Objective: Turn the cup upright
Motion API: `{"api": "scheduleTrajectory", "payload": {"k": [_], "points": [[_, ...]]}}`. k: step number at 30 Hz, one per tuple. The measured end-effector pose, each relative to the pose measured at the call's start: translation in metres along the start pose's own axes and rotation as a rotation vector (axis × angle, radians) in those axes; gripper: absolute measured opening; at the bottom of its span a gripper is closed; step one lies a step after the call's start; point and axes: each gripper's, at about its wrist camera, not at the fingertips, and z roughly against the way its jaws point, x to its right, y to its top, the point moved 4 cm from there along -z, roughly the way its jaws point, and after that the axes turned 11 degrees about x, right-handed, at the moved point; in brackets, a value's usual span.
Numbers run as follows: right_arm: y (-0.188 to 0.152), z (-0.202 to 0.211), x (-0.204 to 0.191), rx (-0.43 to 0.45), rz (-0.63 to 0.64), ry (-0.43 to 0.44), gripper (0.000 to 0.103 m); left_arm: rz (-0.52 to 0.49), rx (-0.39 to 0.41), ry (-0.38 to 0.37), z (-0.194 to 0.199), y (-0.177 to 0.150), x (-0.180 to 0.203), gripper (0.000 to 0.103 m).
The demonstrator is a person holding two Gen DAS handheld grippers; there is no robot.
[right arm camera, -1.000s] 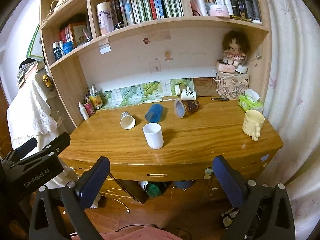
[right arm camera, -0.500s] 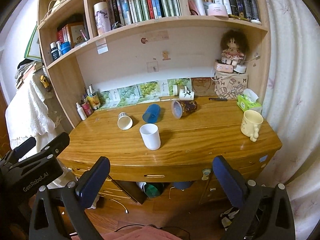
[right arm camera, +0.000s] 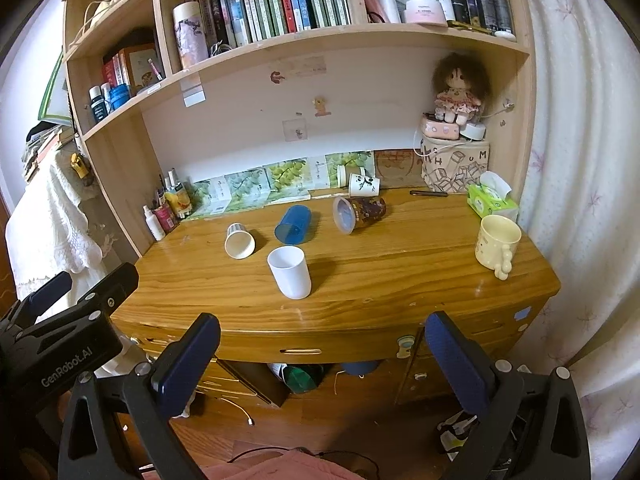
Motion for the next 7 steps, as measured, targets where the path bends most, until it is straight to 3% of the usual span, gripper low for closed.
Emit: {"api": "scheduleTrajectory", "payload": {"k": [7], "points": [[0.0006,-0.0049,0.0063,-0.014,-0.002,0.002,0.103,-0.003,-0.002,-0.004,-0.0025,0.0015,0.0046,0.103]]}}
